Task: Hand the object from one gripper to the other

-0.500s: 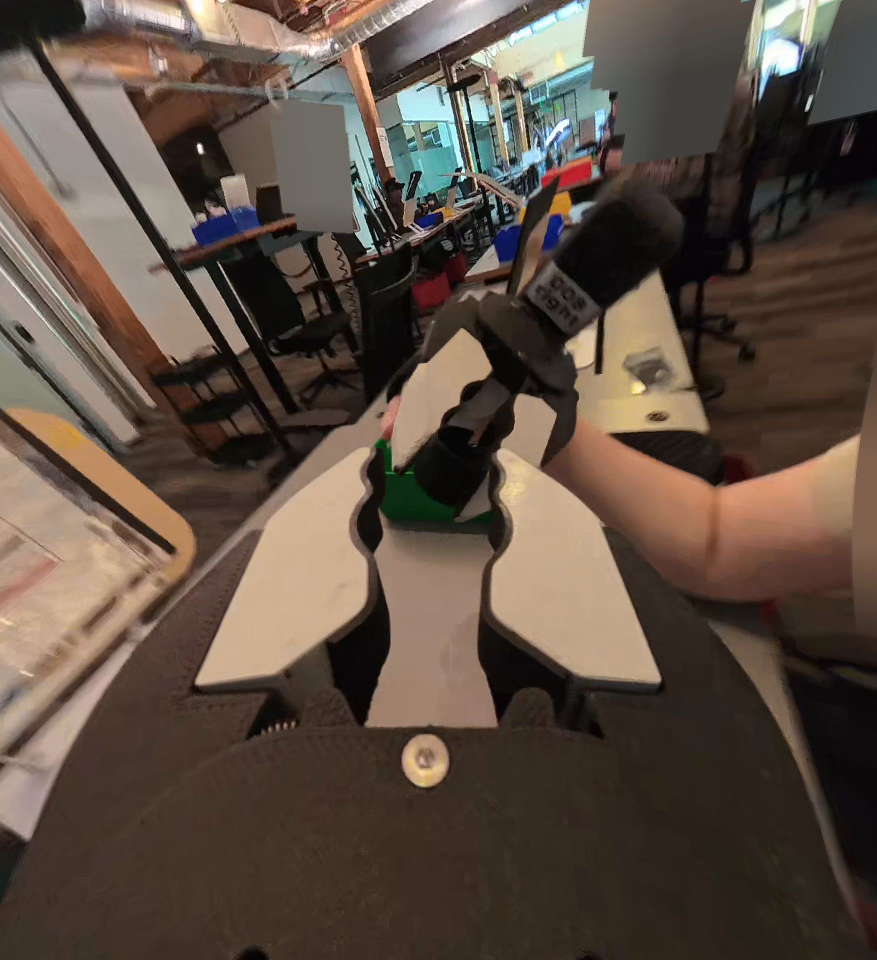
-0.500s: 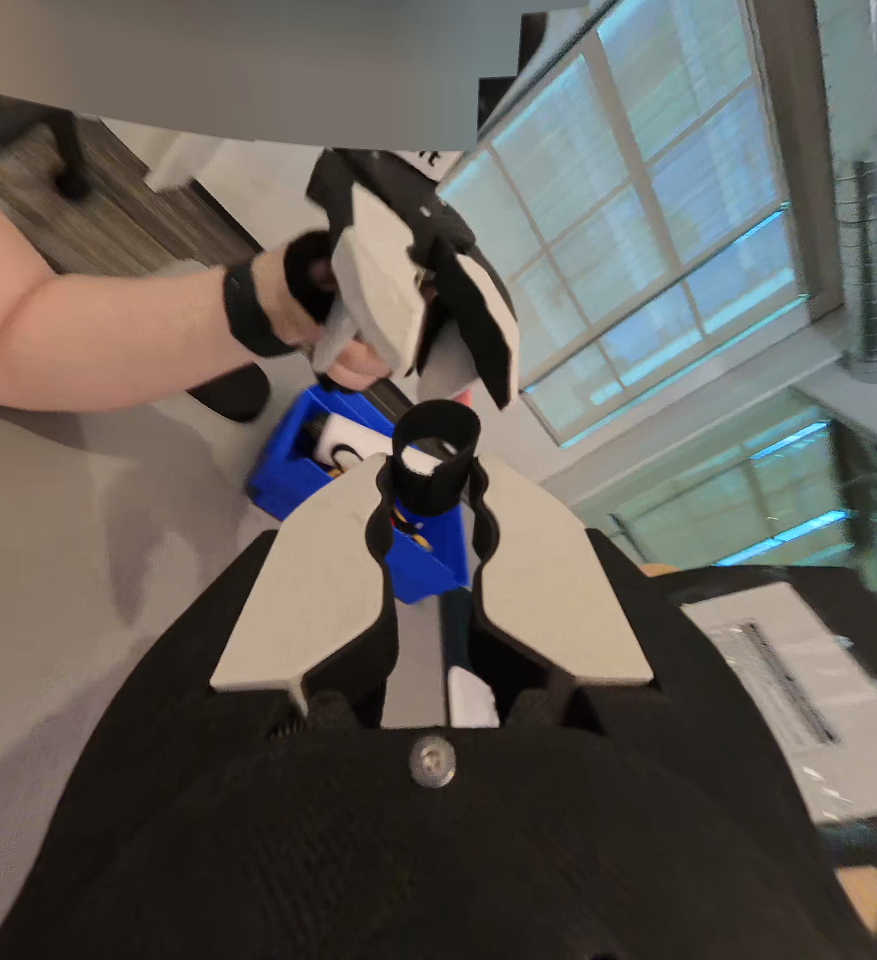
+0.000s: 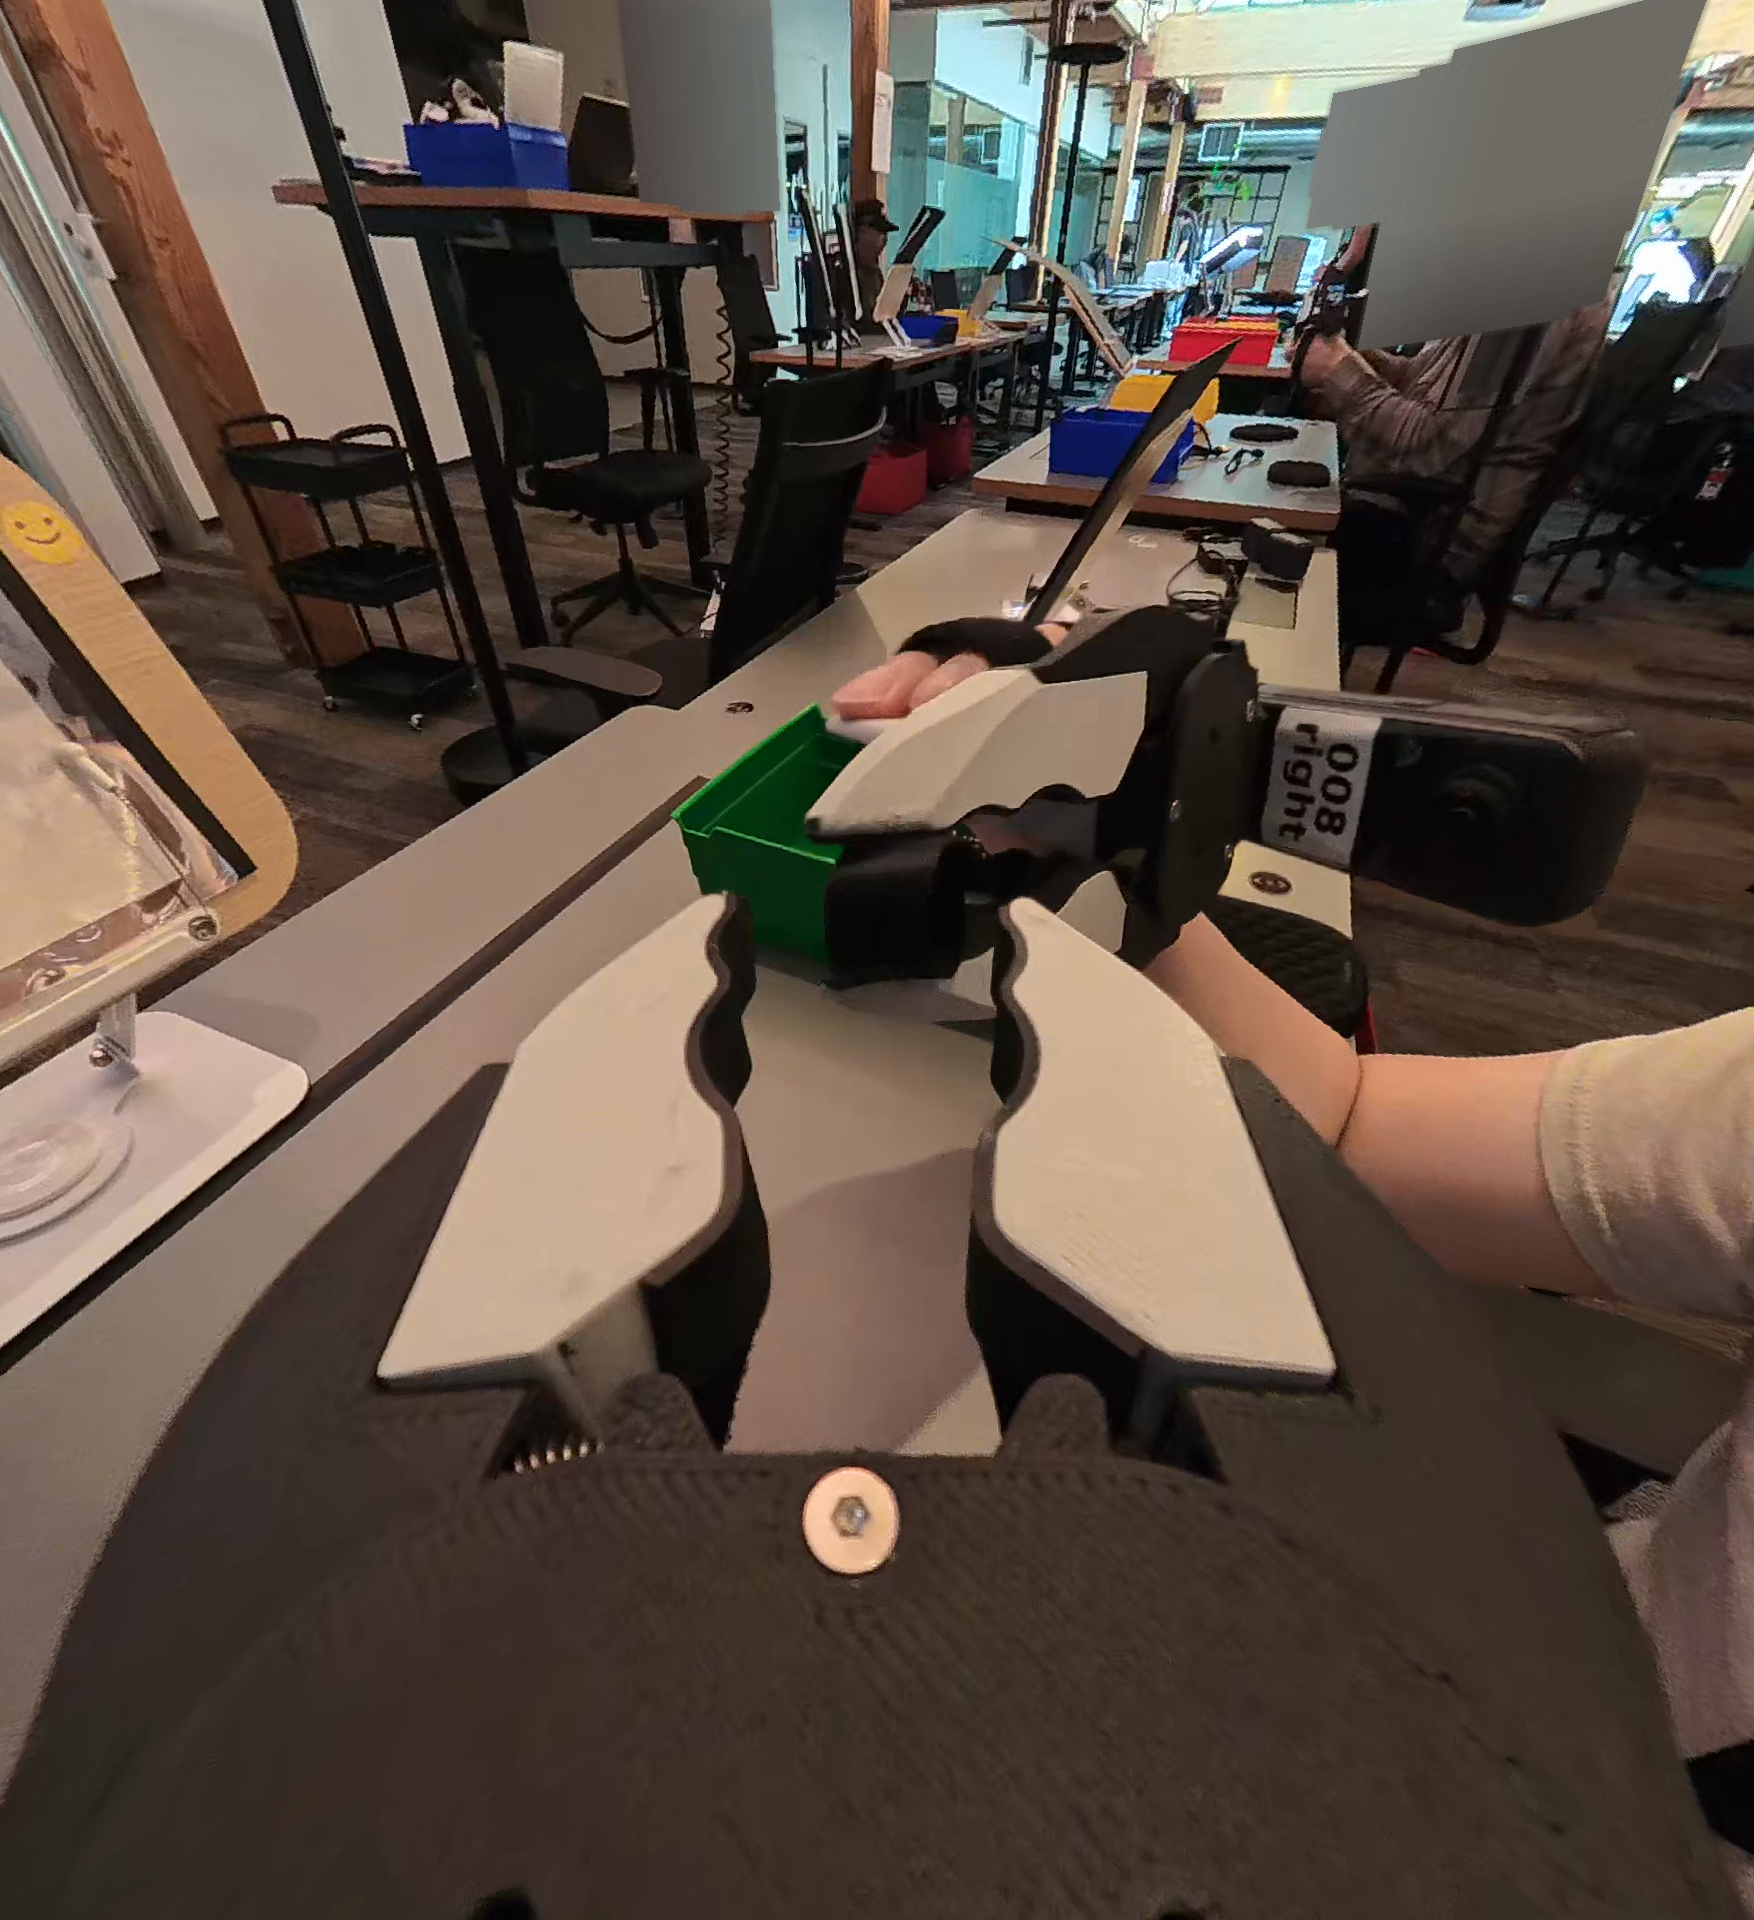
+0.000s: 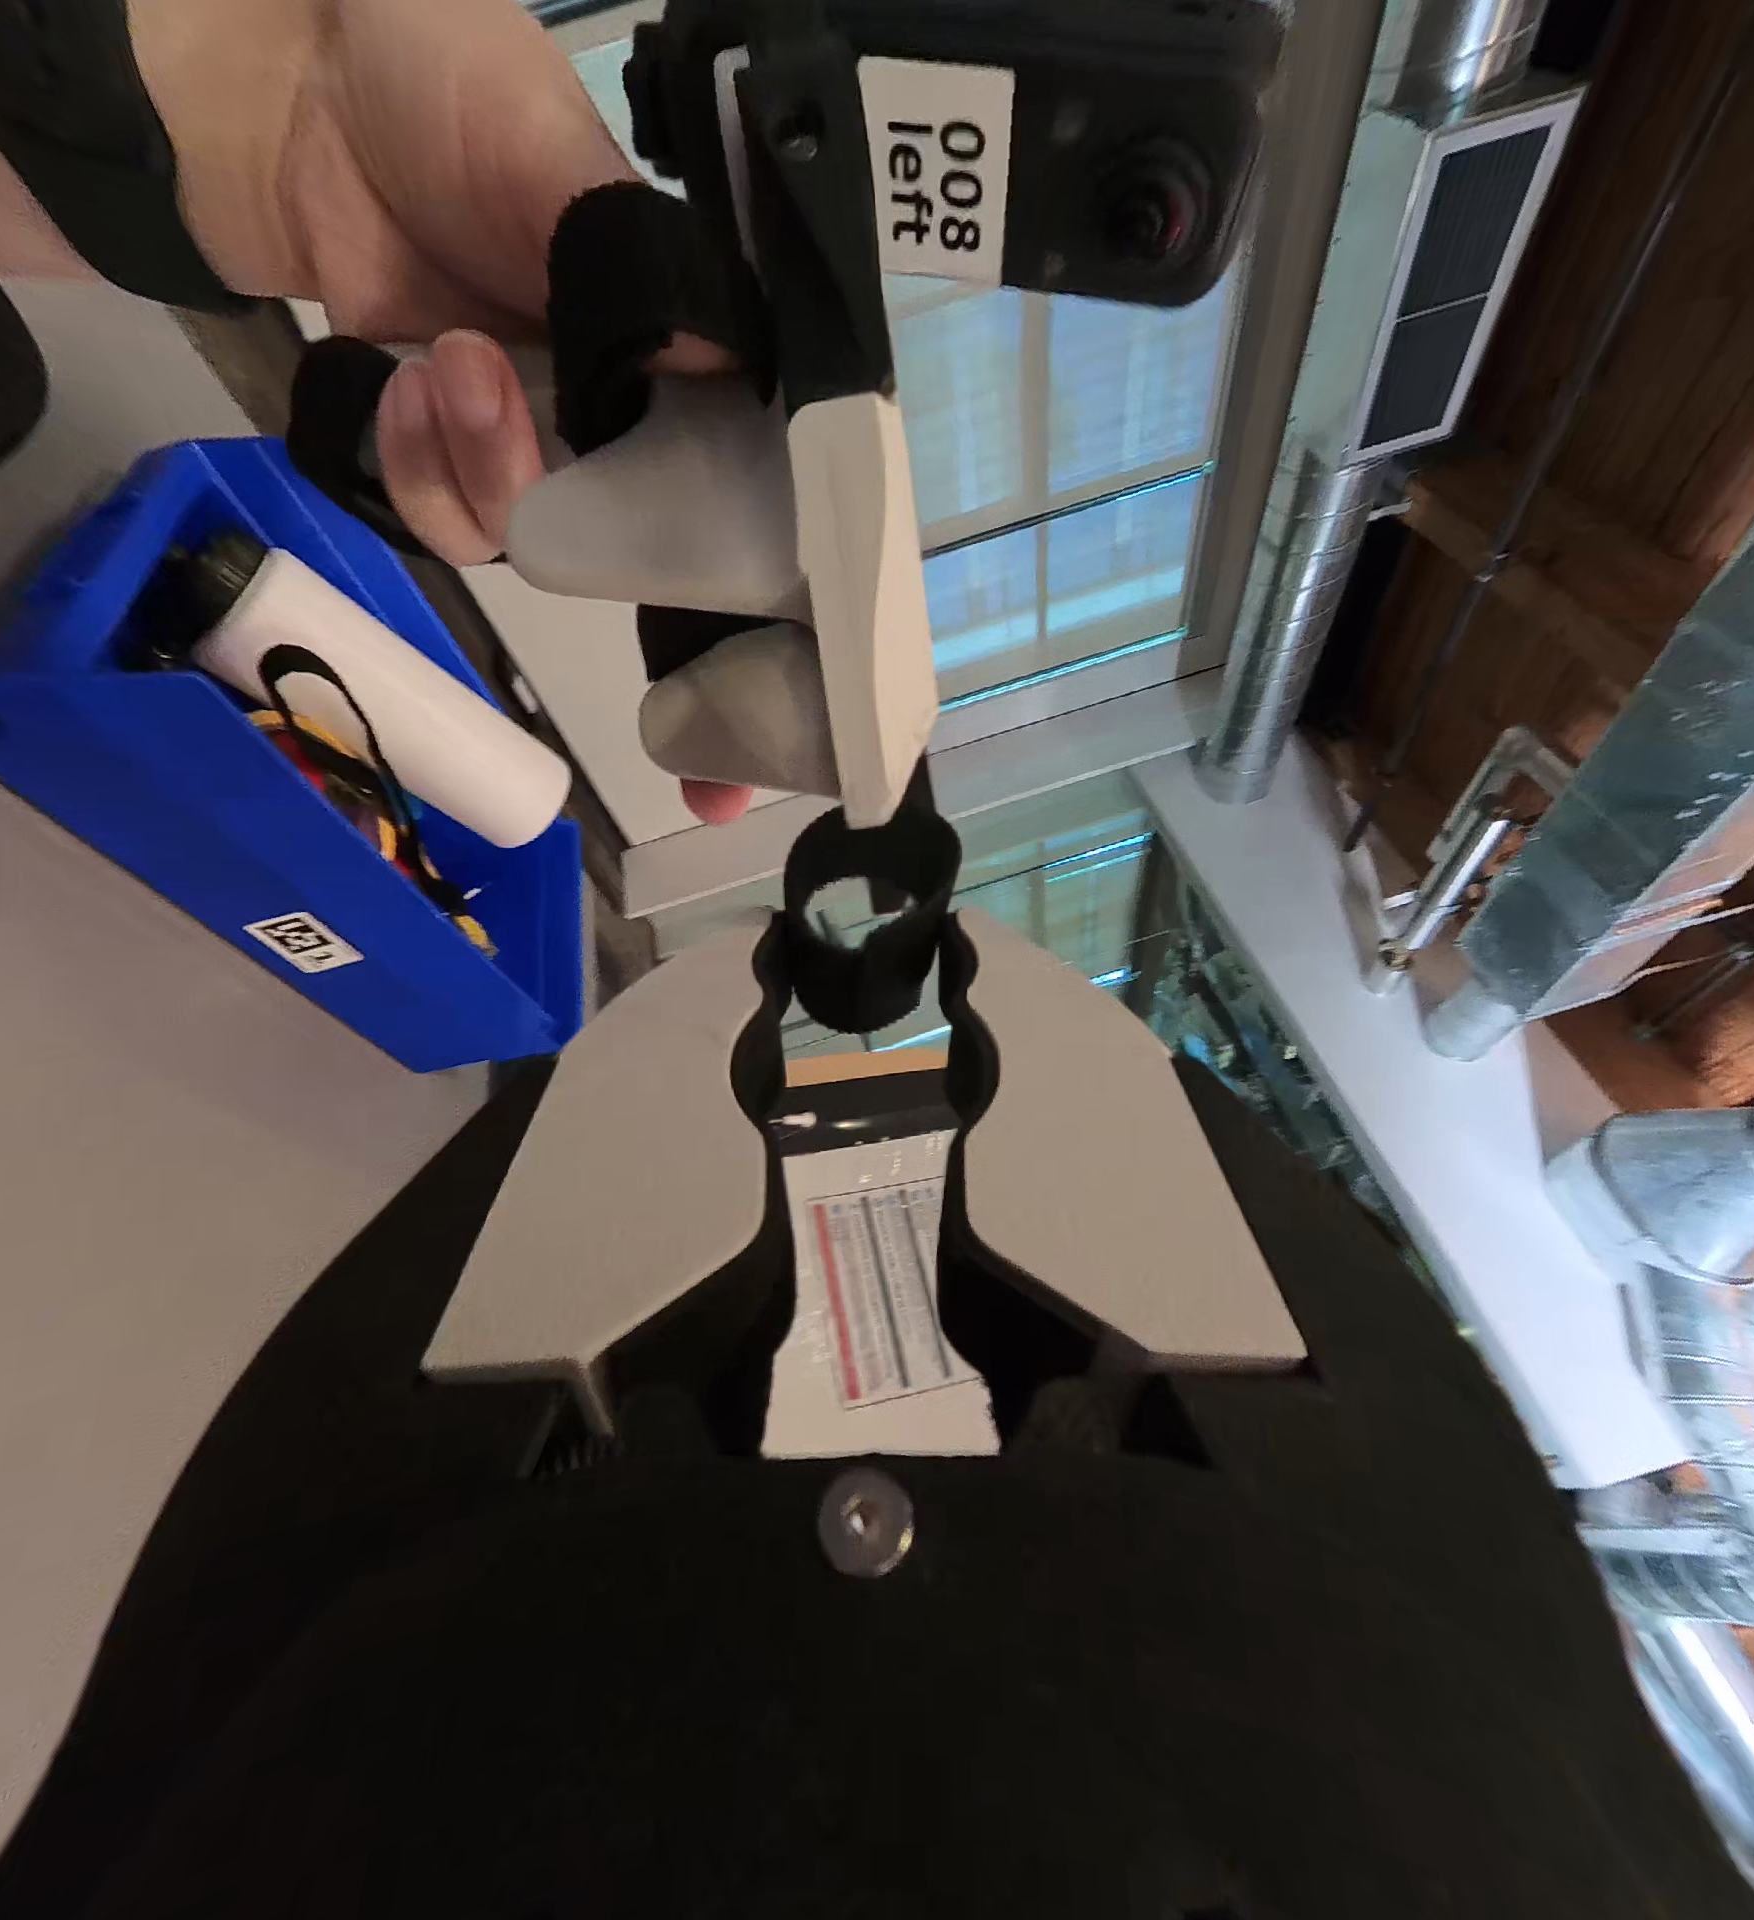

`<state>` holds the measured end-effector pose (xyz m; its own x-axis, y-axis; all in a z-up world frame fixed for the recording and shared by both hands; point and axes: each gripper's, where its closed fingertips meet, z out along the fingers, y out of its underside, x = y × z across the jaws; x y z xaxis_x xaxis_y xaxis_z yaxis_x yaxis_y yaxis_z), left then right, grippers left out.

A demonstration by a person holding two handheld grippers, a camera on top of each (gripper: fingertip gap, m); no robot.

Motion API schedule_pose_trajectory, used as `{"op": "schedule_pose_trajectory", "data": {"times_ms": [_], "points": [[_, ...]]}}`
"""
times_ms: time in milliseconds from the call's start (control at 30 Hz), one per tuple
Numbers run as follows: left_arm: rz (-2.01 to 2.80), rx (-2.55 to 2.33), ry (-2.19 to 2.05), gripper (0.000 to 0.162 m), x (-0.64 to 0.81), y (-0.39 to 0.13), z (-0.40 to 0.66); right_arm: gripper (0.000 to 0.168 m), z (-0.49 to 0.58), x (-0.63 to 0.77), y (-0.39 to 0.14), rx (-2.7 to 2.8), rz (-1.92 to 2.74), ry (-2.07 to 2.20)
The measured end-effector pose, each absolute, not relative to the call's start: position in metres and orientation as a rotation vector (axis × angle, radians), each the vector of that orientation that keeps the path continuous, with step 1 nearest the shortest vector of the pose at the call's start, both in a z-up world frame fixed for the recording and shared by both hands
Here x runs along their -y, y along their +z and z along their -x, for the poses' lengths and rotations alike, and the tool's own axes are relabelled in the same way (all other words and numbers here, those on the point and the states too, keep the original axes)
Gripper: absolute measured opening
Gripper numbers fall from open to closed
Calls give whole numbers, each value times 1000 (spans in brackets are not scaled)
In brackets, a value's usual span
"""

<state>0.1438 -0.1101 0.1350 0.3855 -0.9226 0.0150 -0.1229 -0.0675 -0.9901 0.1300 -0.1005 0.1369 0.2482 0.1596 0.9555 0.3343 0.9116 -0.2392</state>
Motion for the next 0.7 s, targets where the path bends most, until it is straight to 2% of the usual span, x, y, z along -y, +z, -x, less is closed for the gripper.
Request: {"op": "schedule_pose_trajectory", "data": {"times_ms": [233, 267, 367, 600, 700], "points": [[1484, -1040, -1027, 42, 121, 134, -146, 28, -130, 118, 143, 1295, 324, -97], [1474, -1052, -1047, 40, 123, 135, -147, 28, -130, 120, 144, 1294, 319, -91], [1423, -1090, -1108, 20, 132, 139, -149, 30, -129, 117, 143, 1296, 330, -88], [1380, -1005, -1107, 20, 121, 150, -142, 44, -129, 94, 142, 1250, 432, -103], [1300, -892, -886, 20, 101, 166, -126, 46, -133, 85, 141, 1245, 519, -9]]}}
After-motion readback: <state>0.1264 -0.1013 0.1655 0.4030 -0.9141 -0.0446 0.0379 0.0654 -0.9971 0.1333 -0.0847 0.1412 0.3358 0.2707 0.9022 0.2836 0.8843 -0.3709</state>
